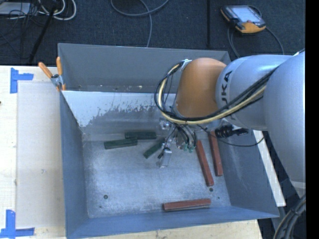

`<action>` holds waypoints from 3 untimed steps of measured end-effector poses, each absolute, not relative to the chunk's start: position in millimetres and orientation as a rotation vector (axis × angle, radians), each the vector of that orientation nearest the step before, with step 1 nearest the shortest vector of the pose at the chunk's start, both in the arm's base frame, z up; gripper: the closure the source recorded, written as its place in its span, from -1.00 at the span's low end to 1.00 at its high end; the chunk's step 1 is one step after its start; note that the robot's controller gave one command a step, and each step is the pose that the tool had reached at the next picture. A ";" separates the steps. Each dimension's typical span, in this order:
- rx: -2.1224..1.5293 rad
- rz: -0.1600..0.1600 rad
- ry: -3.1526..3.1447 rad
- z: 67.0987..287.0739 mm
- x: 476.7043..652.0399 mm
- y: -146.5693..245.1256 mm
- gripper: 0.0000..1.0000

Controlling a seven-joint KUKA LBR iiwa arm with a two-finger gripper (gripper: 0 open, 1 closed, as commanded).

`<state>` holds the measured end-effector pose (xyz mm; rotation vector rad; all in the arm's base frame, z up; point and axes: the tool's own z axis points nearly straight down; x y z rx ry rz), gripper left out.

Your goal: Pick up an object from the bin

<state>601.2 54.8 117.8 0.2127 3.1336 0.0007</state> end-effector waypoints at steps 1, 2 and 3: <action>-0.222 0.000 3.134 79.9 597.5 54.4 -1.00; -0.150 0.001 3.138 69.6 598.5 48.2 1.00; -0.150 0.001 3.138 69.6 598.5 48.2 1.00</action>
Offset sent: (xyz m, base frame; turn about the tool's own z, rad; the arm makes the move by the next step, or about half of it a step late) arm -0.0028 -0.0077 -0.0478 -0.2292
